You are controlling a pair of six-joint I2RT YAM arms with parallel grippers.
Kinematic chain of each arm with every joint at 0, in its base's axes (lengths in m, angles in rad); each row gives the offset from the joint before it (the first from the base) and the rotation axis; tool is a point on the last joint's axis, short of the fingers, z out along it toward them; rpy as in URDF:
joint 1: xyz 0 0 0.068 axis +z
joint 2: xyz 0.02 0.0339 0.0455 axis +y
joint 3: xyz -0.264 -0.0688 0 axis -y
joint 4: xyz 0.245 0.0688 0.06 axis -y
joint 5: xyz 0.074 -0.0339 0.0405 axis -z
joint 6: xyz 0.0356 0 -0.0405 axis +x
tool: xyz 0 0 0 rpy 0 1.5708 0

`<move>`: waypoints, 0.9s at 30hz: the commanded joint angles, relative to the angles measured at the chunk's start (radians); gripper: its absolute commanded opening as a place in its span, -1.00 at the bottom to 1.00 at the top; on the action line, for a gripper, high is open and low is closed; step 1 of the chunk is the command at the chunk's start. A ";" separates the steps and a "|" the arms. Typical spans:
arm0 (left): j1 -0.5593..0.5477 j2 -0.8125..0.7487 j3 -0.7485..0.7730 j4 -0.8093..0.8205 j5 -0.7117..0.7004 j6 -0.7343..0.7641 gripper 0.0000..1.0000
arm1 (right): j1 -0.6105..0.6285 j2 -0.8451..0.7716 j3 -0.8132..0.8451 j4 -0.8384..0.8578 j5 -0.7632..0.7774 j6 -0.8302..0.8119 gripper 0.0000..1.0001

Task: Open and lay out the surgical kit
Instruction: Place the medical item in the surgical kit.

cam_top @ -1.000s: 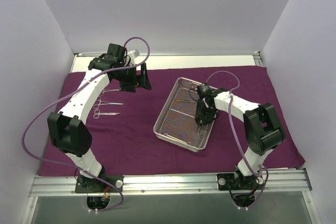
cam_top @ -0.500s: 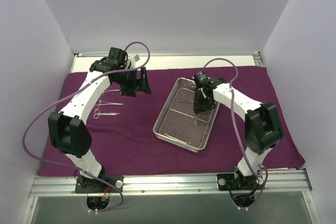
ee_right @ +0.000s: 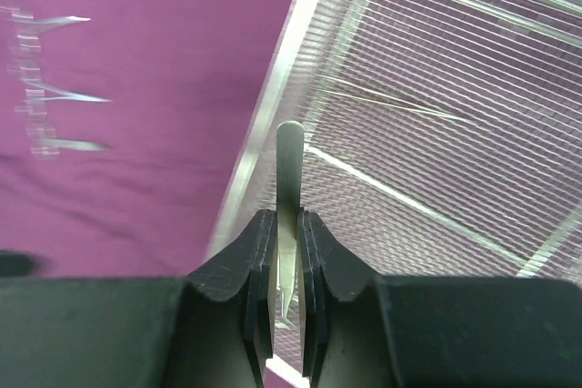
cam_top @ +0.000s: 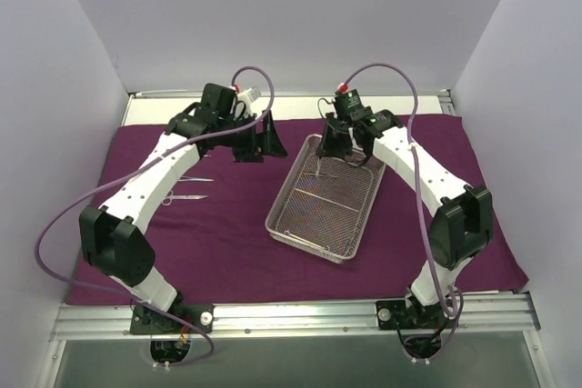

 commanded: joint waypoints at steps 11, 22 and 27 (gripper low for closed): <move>-0.121 -0.012 -0.027 0.129 -0.056 -0.065 0.68 | 0.110 0.012 0.127 0.024 -0.080 0.146 -1.00; -0.144 0.020 -0.020 0.125 -0.088 -0.057 0.21 | 0.111 0.004 0.147 0.018 -0.116 0.147 -1.00; -0.145 0.046 0.000 0.109 -0.085 -0.050 0.08 | 0.110 0.009 0.149 0.019 -0.135 0.149 -1.00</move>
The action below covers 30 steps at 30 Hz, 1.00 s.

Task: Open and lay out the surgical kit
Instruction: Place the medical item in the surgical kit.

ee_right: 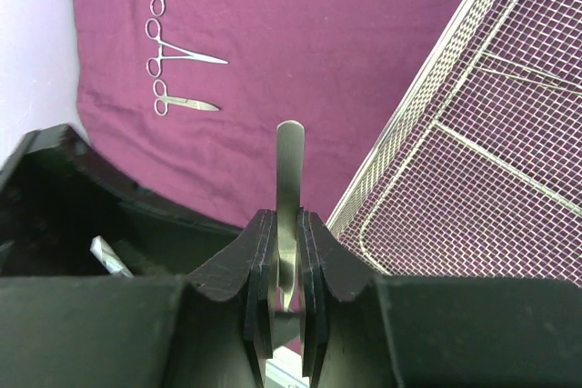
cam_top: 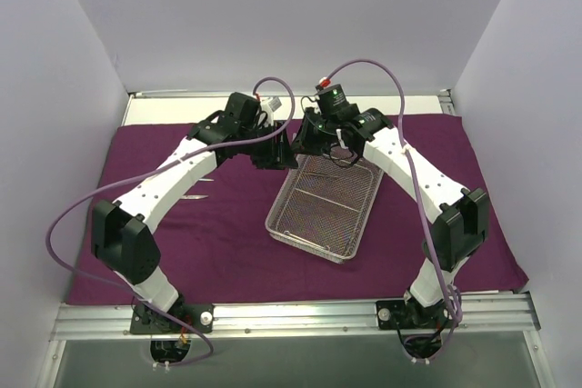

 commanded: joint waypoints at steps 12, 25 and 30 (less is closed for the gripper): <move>0.007 0.043 0.063 0.006 -0.021 0.019 -0.95 | -0.001 -0.002 0.025 0.004 -0.063 0.002 -1.00; 0.105 -0.196 -0.078 -0.192 -0.454 -0.160 -0.95 | -0.152 0.045 0.142 -0.162 0.109 -0.059 0.99; 0.288 -0.317 -0.238 -0.367 -0.556 -0.323 -0.95 | -0.131 0.044 0.146 -0.222 0.202 -0.168 1.00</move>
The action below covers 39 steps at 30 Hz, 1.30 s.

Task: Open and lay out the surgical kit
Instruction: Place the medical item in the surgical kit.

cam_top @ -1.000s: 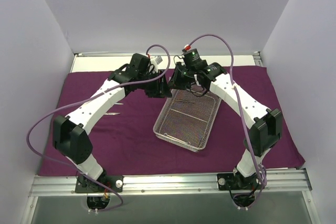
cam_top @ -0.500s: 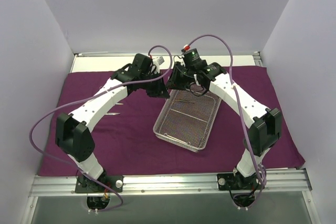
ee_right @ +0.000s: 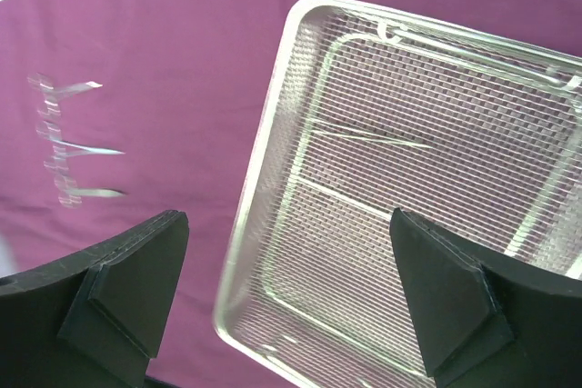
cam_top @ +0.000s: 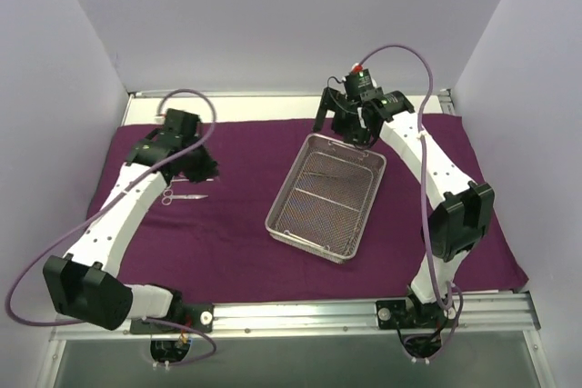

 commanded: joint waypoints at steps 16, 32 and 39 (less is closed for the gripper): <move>0.350 0.027 -0.231 -0.246 -0.162 -0.355 -0.95 | 0.063 0.021 0.012 -0.157 0.075 -0.236 0.99; 0.375 0.308 0.005 -0.183 -0.109 -0.479 -0.95 | 0.057 0.033 0.008 -0.152 0.069 -0.270 0.99; 0.375 0.208 -0.182 -0.105 -0.051 -0.645 -0.95 | 0.049 0.036 -0.004 -0.151 0.067 -0.275 0.99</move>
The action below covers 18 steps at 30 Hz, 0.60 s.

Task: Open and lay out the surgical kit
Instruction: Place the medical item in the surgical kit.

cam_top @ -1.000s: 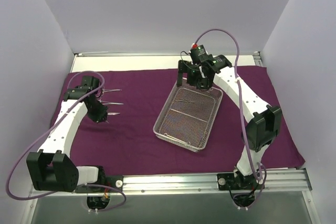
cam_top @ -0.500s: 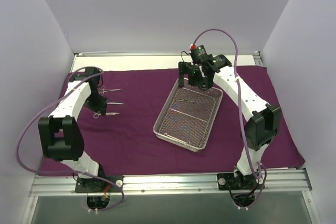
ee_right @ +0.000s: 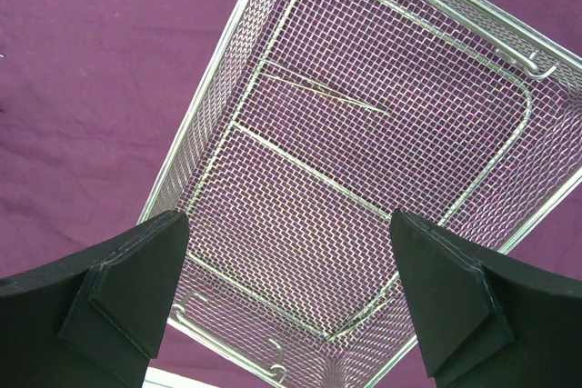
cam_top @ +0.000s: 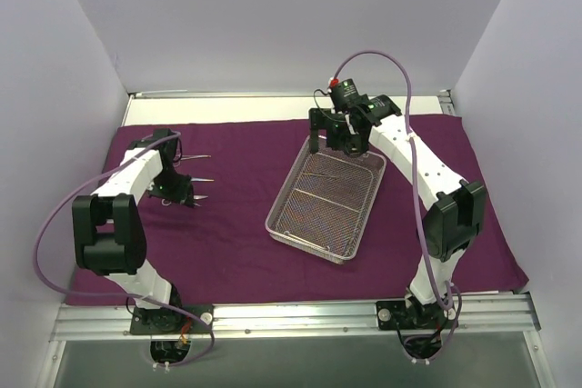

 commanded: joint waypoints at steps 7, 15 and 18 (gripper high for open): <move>0.005 0.003 -0.020 0.048 0.001 -0.105 -0.95 | -0.013 0.016 -0.009 -0.024 -0.007 -0.018 0.99; 0.007 0.050 -0.009 0.070 0.006 -0.141 -0.95 | -0.019 0.014 -0.029 -0.018 -0.010 -0.023 0.99; 0.010 0.071 -0.001 0.071 -0.002 -0.136 -0.95 | -0.027 0.014 -0.032 -0.018 -0.009 -0.023 0.99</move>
